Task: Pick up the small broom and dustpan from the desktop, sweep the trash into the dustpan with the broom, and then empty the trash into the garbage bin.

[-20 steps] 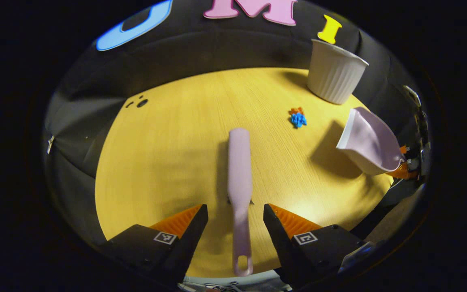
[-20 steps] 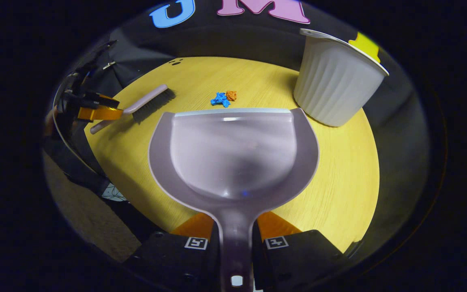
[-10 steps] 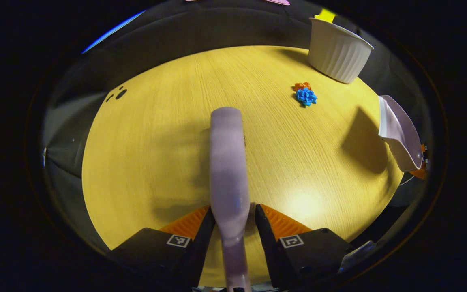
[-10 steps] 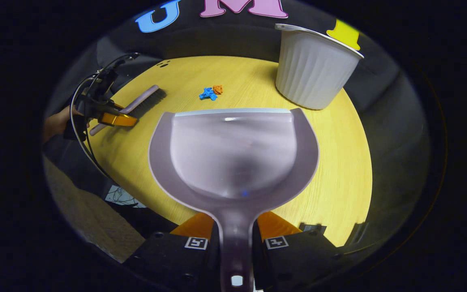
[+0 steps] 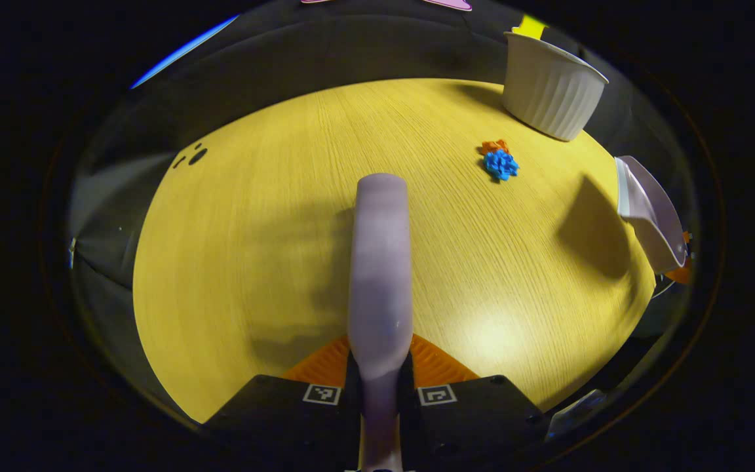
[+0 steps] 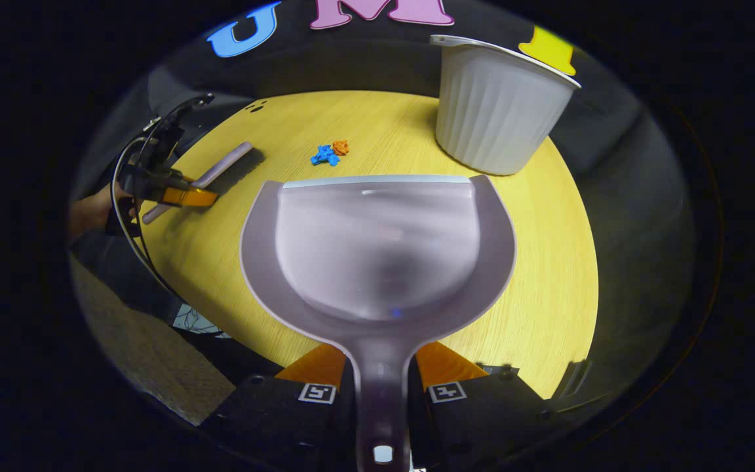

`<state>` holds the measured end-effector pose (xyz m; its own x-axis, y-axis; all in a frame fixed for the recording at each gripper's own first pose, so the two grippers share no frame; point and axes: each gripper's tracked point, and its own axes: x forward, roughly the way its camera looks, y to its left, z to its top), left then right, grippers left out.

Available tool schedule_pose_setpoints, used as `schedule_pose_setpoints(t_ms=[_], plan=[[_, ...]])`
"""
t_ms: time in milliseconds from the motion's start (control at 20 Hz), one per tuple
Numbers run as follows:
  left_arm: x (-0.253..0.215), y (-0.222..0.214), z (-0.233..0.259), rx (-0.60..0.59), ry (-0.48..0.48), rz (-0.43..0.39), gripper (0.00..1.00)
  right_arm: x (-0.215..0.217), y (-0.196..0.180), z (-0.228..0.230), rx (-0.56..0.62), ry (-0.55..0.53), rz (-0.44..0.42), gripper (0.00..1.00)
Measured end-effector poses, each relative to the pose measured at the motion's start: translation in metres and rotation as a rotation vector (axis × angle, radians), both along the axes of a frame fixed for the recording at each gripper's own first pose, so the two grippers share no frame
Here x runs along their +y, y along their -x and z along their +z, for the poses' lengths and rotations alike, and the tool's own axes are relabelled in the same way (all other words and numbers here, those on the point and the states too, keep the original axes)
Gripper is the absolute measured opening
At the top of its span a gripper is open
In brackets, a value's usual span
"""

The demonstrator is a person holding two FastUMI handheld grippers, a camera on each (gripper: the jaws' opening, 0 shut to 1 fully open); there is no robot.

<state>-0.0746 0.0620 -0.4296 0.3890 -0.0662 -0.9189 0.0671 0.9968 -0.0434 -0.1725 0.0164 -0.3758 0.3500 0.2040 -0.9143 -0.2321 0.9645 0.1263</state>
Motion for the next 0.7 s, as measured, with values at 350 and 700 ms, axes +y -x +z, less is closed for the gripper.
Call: schedule_pose_setpoints(t_ms=[350, 700], plan=[[-0.028, -0.075, 0.018, -0.070, 0.028, -0.112, 0.28, 0.007, -0.001, -0.011, 0.128, 0.055, 0.175, 0.36], [-0.071, -0.136, 0.010, -0.048, 0.003, -0.282, 0.27, 0.000, -0.009, -0.022, 0.165, 0.097, 0.217, 0.36]])
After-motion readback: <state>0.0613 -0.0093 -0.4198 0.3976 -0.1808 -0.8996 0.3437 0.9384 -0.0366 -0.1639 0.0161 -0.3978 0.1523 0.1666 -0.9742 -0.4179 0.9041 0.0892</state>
